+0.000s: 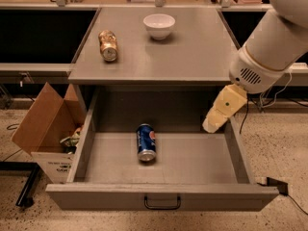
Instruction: Pick pepsi can from top drawer and place on counter
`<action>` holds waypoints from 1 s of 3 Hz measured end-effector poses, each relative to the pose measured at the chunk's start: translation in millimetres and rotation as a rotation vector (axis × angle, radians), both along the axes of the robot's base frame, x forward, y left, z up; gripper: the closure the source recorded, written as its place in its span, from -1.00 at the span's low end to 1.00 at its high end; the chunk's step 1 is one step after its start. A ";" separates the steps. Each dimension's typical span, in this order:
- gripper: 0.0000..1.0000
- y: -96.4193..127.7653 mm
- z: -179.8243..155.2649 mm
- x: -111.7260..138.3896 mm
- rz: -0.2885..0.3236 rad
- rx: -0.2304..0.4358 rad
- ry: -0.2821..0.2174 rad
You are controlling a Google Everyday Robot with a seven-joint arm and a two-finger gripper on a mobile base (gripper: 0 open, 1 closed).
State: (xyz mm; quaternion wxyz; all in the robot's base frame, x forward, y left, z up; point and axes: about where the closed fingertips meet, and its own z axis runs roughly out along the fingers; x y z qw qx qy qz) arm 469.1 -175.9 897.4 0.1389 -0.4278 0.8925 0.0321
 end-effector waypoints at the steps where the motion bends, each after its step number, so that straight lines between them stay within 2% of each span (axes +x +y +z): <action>1: -1.00 1.4 -2.8 0.9 -0.008 0.005 0.004; 2: -1.00 19.4 -37.9 12.0 -0.108 0.064 0.056; 3: -1.00 50.7 -70.1 35.6 -0.215 0.128 0.105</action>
Offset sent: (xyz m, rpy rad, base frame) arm 0.0319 0.0480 -0.0949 0.1662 0.1440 -0.2825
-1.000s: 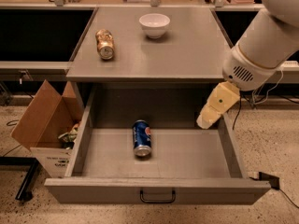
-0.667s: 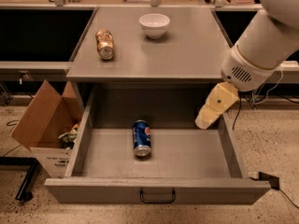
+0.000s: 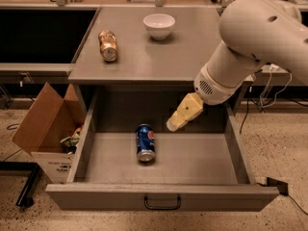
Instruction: Pick pepsi can from top drawer and place on counter
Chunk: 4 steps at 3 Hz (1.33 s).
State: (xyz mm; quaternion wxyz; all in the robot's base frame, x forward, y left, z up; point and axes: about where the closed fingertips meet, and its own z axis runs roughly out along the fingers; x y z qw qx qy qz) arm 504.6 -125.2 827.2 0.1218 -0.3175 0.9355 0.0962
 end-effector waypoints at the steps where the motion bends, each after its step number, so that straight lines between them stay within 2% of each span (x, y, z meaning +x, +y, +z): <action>1: -1.00 20.8 -32.9 19.4 -0.110 0.029 0.045; 3: -1.00 44.8 -106.0 39.3 -0.337 0.032 0.166; 4: -1.00 52.8 -134.0 47.3 -0.425 0.039 0.209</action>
Offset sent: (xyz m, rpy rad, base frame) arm 0.0506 0.0484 -0.1240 0.0564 0.1885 -0.4129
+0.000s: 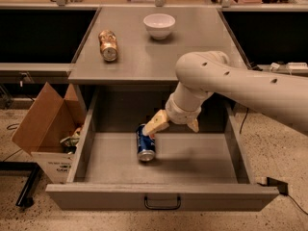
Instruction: Pick pepsi can from top drawer and place on counter
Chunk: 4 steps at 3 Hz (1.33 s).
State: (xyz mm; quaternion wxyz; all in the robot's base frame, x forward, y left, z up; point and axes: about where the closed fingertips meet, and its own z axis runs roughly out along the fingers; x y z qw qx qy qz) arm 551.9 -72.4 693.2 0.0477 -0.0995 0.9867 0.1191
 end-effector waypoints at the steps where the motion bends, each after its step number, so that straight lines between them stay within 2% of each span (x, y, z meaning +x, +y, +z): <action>1: -1.00 7.6 -14.1 13.6 -0.054 -0.004 0.010; 2: -1.00 20.2 -23.3 26.9 -0.069 -0.010 0.014; 3: -1.00 42.0 -34.6 36.8 -0.050 -0.022 0.031; 4: -1.00 54.8 -42.7 38.6 -0.035 -0.026 0.051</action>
Offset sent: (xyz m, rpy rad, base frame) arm 0.0443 0.0342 -0.0318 -0.0154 0.0138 -0.0909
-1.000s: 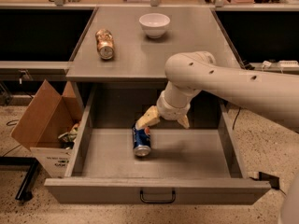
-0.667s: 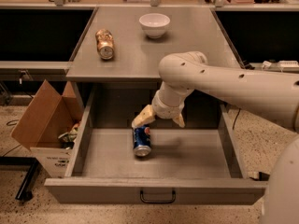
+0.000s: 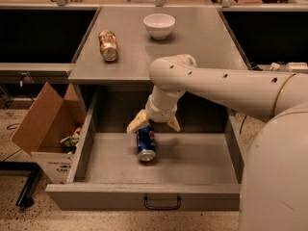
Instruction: Pick pepsi can from top drawer and place on counter
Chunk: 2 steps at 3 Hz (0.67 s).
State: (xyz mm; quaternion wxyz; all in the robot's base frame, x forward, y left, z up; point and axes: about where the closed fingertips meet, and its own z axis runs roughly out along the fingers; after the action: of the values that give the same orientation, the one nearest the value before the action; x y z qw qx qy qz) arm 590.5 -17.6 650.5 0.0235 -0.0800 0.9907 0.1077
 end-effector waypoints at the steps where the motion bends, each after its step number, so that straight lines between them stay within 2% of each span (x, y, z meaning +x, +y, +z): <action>1: -1.00 10.9 -8.9 -1.6 0.013 -0.005 0.023; 2: -1.00 18.5 -24.3 -9.2 0.031 -0.004 0.043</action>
Offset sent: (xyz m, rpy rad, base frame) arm -0.0172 0.0267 -0.0399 -0.0006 0.0605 0.0503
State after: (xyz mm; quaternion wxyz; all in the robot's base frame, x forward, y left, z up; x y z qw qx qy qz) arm 581.3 0.9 626.2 0.0004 -0.0932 0.9898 0.1078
